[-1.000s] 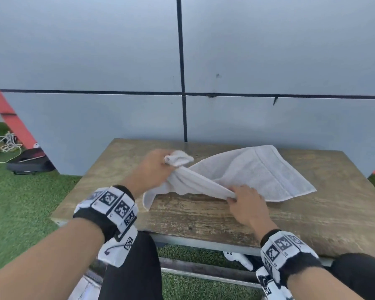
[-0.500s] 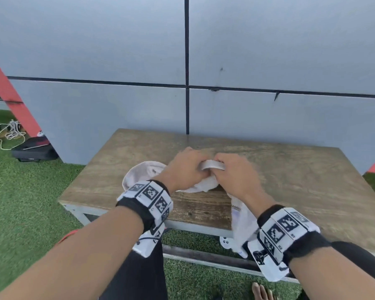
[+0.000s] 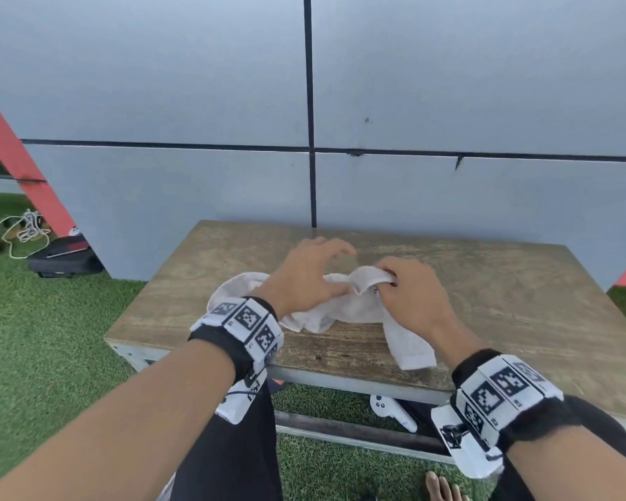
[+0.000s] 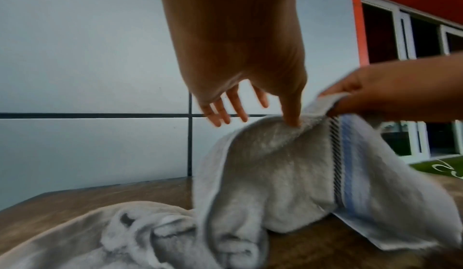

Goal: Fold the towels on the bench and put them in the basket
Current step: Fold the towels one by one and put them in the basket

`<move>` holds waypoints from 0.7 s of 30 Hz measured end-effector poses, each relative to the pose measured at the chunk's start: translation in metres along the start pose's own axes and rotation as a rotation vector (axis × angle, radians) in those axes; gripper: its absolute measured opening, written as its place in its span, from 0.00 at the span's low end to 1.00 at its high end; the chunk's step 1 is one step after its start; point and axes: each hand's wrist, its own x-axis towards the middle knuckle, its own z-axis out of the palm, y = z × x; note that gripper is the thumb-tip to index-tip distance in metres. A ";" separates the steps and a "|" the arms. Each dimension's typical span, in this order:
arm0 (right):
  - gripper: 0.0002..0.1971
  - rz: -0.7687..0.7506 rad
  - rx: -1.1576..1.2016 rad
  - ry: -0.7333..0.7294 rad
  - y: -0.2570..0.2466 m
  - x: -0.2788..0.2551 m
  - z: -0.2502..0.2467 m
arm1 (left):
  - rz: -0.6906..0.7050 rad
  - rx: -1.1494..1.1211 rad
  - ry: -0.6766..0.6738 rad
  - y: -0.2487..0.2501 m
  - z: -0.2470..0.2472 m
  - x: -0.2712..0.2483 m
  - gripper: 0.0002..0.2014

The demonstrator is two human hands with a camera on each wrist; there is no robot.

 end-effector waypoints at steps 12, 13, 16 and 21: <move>0.16 0.106 0.060 0.021 0.022 -0.006 -0.017 | -0.119 -0.135 0.204 0.022 -0.002 0.015 0.06; 0.16 0.105 0.091 0.034 0.022 -0.007 -0.016 | -0.099 -0.169 0.133 0.025 -0.001 0.013 0.05; 0.14 0.090 0.130 0.080 0.014 -0.006 -0.010 | 0.054 -0.209 -0.024 0.039 0.014 0.008 0.15; 0.07 0.053 0.177 0.133 0.010 -0.003 -0.007 | 0.062 -0.181 0.065 0.044 0.024 0.013 0.07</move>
